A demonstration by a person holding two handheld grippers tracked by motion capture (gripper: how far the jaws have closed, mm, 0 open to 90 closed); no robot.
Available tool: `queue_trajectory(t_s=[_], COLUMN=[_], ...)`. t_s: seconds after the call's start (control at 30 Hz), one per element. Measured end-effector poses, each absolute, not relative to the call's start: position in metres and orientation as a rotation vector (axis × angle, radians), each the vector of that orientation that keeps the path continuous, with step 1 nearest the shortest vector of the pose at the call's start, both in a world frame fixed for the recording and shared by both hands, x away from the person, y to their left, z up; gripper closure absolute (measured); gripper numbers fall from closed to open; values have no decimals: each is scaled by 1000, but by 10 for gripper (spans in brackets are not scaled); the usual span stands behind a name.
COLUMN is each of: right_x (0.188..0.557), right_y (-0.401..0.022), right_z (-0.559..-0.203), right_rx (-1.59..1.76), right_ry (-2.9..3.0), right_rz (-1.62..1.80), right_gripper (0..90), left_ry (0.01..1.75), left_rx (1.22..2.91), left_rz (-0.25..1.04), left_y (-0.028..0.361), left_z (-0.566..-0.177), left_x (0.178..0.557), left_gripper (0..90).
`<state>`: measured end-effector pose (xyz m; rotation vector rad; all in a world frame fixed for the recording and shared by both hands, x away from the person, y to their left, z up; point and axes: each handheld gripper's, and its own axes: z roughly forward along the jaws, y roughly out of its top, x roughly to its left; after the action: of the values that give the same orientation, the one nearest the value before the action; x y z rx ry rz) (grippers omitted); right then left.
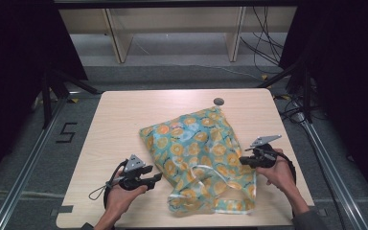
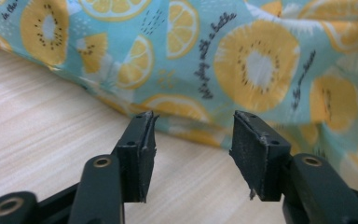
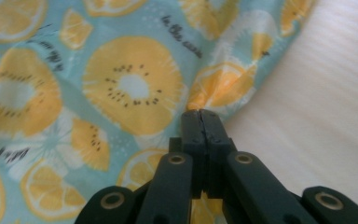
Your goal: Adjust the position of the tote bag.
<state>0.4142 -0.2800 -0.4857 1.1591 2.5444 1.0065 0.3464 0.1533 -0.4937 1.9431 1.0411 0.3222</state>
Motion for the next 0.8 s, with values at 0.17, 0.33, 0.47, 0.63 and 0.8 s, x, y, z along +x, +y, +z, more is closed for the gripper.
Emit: queue_trajectory(t_s=[0.17,0.33,0.47,0.63,0.8], right_x=[399,392,389,380,373], right_y=[-264,-252,-244,-239,-232], right_z=[-484,-481,-481,-477,-478], right_rx=[1095,1072,1007,998,983], right_ry=[2577,2614,2619,2658,2660], right_rz=[1024,1038,1043,1038,1074], right_gripper=[900,900,900,900,900], left_ry=[1034,1064,1063,1059,1036], left_rx=[2012,1996,1991,1984,1991], left_rz=[393,390,373,357,357], left_y=[161,163,156,140,119], left_z=[-496,-497,-500,-498,-491], left_x=[372,397,415,434,454], left_gripper=[698,826,852,859,865])
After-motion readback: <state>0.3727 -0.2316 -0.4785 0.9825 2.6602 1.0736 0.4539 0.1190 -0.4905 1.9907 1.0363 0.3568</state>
